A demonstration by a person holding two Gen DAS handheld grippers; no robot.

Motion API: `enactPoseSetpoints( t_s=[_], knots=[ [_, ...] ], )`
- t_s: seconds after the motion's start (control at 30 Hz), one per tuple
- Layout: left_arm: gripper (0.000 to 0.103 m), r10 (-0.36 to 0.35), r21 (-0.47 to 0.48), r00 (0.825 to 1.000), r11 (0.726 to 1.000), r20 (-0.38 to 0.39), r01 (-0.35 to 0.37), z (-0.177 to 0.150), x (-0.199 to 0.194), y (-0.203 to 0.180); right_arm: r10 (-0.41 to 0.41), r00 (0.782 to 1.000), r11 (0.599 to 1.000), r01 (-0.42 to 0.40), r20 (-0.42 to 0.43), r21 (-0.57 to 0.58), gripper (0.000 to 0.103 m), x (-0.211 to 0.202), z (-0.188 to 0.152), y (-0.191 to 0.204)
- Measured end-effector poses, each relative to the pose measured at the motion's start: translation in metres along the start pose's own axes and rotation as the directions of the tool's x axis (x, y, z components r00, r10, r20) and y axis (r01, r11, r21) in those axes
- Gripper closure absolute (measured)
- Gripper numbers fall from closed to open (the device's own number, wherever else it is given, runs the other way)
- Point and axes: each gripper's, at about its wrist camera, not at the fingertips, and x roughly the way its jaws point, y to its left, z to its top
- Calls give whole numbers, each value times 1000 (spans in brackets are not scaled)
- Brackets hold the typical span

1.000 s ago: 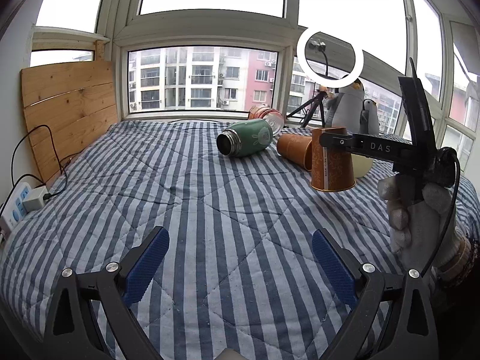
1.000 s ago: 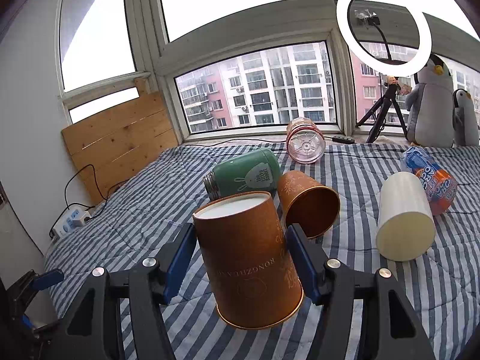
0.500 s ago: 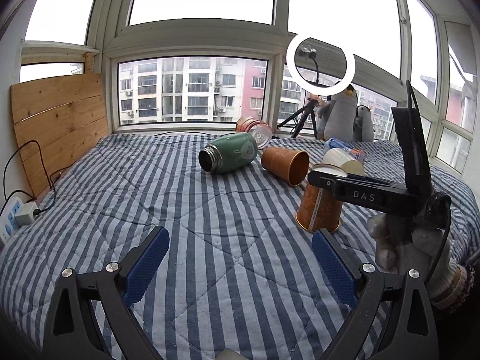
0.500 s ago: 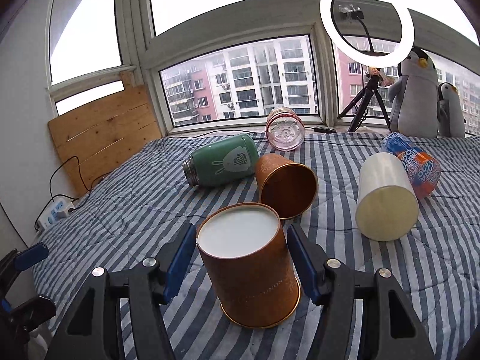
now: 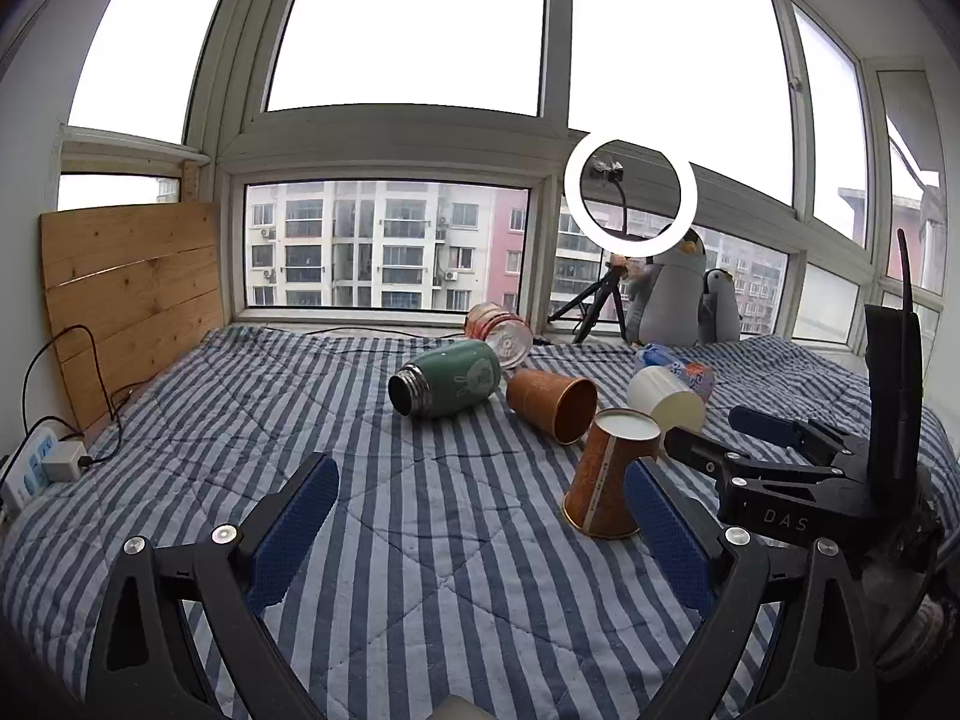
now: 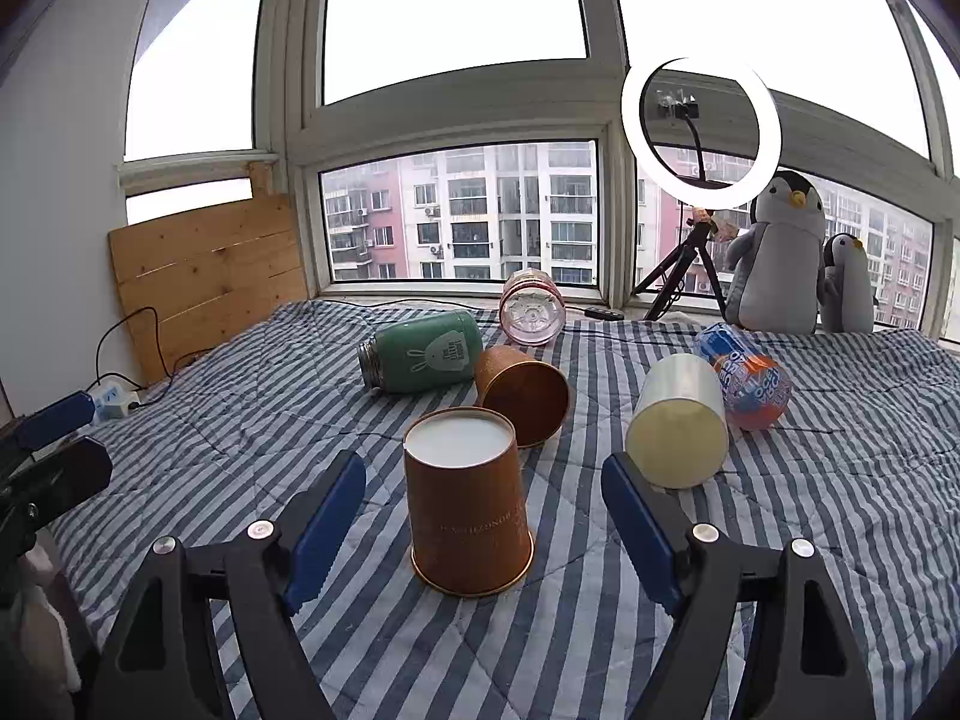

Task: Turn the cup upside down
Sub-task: 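Lower the cup rim-down onto the bedspread with the right gripper, then open the right gripper and withdraw it from the upside-down cup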

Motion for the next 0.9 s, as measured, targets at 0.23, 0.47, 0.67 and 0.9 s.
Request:
enactPoseSetpoints(
  t_s=[0.23,0.47,0.67,0.9],
  knots=[
    [0,28,41,984,999,174,-36,13,-6,-33,-103,987,994,108,127,-35,18,-48,-8,-16],
    [0,71,42,968,996,239,-83,11,18,-49,-190,955,981,190,229,22,14,-64,-5,-49],
    [0,105,41,952,992,286,-122,6,32,-54,-227,927,974,220,299,57,12,-64,-4,-61],
    [0,114,64,951,988,288,-138,-1,48,-60,-241,902,970,235,359,60,11,-63,-13,-60]
  ],
)
